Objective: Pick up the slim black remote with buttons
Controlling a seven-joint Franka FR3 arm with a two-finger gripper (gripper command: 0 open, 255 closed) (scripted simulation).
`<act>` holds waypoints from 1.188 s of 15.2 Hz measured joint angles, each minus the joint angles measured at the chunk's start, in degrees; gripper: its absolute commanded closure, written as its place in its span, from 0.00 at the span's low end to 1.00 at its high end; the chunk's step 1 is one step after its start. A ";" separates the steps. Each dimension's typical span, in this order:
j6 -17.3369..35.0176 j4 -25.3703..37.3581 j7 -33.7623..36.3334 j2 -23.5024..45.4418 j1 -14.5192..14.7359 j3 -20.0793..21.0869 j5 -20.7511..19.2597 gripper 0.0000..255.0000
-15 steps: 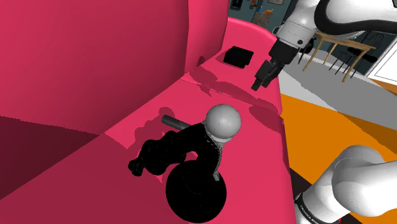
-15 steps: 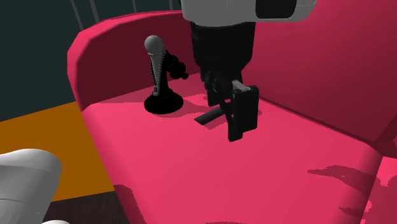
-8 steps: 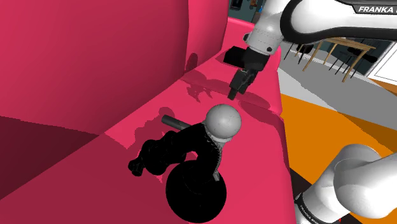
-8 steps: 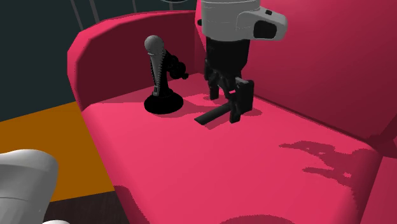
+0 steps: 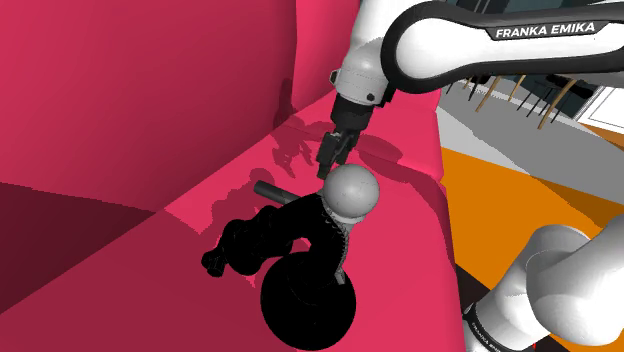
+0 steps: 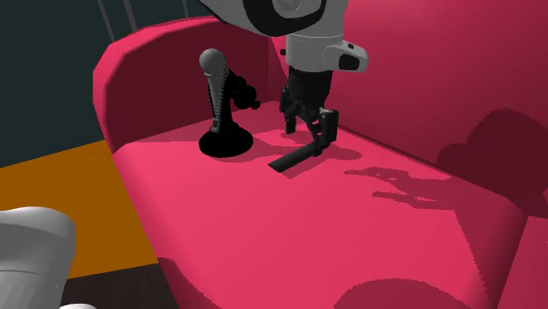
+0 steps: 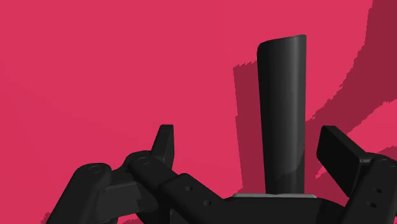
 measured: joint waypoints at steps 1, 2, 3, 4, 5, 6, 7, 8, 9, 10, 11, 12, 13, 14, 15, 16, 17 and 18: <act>0.41 1.09 0.25 1.85 0.41 0.73 -0.20 0.00; 0.47 2.36 0.54 3.59 0.83 1.44 -0.41 0.00; 1.12 2.75 0.95 4.99 1.40 2.27 -0.51 0.00; 1.70 3.39 1.55 6.57 2.01 3.19 -0.69 0.00; 1.74 4.20 1.73 7.71 2.26 3.60 -0.90 0.00; 2.26 4.17 1.85 8.32 2.43 3.85 -0.98 0.00; 2.64 4.03 1.82 8.64 2.48 3.93 -1.02 0.00; 3.32 3.51 1.80 8.83 2.53 4.00 -1.02 0.00; 4.02 2.94 1.81 8.97 2.58 4.08 -1.01 0.00; 4.79 2.46 1.81 9.28 2.61 4.15 -1.04 0.00; 5.65 1.82 1.81 9.51 2.64 4.21 -1.05 0.00; 6.63 1.19 1.82 9.87 2.66 4.28 -1.10 0.00; 7.14 0.78 1.72 10.00 2.64 4.26 -1.10 0.00; 7.43 0.61 1.71 10.11 2.64 4.27 -1.12 1.00; 7.58 0.53 1.71 10.17 2.64 4.28 -1.13 1.00; 7.67 0.57 1.72 10.07 2.58 4.19 -1.24 1.00; 7.75 0.51 1.71 10.06 2.59 4.20 -1.21 1.00; 7.78 0.50 1.70 10.05 2.59 4.20 -1.19 1.00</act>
